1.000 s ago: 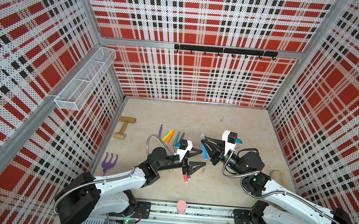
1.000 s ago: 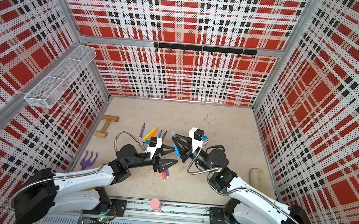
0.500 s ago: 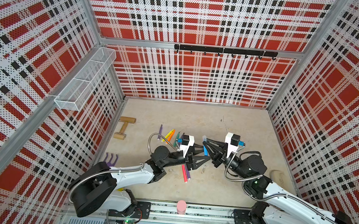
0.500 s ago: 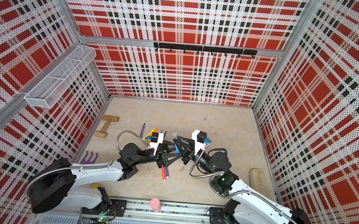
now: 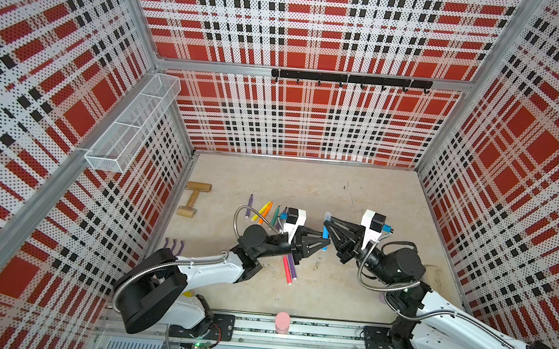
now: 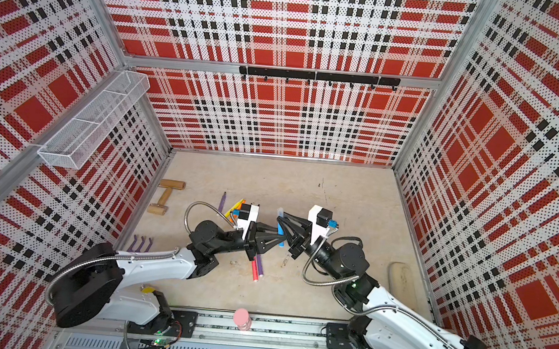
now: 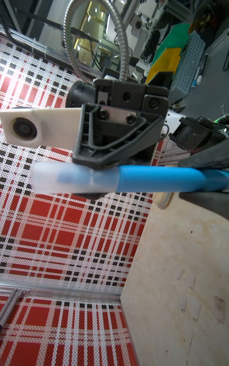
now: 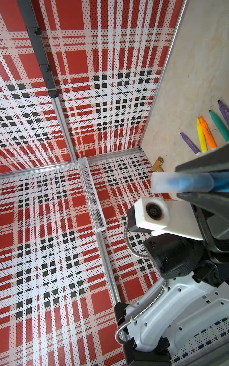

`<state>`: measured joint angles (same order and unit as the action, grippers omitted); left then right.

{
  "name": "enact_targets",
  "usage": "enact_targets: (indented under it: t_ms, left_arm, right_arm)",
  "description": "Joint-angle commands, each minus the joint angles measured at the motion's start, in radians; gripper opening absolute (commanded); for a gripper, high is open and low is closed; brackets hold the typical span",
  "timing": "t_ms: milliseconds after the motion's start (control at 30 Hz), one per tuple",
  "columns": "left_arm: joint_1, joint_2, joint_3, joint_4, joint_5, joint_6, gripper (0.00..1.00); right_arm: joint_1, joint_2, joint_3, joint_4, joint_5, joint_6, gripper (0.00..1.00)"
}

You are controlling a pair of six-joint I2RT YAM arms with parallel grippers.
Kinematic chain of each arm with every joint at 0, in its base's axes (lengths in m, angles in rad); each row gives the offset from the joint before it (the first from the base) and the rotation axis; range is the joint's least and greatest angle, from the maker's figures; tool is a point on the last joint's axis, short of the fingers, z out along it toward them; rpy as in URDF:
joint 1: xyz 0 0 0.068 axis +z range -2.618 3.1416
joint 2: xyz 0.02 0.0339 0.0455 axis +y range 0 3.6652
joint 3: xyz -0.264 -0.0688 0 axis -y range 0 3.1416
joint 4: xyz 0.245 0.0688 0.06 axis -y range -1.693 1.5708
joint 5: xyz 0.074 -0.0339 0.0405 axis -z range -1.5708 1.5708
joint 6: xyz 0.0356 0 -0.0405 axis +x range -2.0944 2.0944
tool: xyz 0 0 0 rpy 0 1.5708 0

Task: Remove pen caps from pens
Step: Open the pen cap on the pen.

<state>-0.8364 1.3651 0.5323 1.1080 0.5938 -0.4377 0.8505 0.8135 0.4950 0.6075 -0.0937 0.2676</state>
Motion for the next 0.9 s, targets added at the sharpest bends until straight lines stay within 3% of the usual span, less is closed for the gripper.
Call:
enact_targets:
  t_ms: [0,167,300,400,533,700,867]
  left_arm:
    - [0.009,-0.045,0.023,-0.094,-0.018,0.038,0.03]
    - [0.012,-0.112,0.031,-0.22,-0.059,0.092,0.0]
    - [0.009,-0.173,0.066,-0.418,-0.125,0.184,0.0]
    - [-0.009,-0.226,0.111,-0.628,-0.274,0.246,0.0]
    - [-0.015,-0.293,0.128,-0.78,-0.377,0.294,0.0]
    - [-0.027,-0.341,0.139,-0.881,-0.43,0.339,0.0]
    - [-0.069,-0.353,0.183,-0.999,-0.471,0.381,0.0]
  right_arm:
    - [-0.005,-0.019,0.009,0.01,0.031,-0.021,0.1]
    - [-0.005,-0.009,0.019,-0.02,0.032,-0.03,0.18]
    - [-0.005,-0.008,0.069,-0.105,0.01,-0.055,0.43]
    - [-0.004,-0.006,0.136,-0.23,0.005,-0.077,0.6]
    - [-0.005,0.036,0.25,-0.465,0.032,-0.111,0.66]
    - [-0.004,0.038,0.303,-0.547,0.02,-0.129,0.72]
    - [-0.005,0.096,0.383,-0.633,0.039,-0.138,0.71]
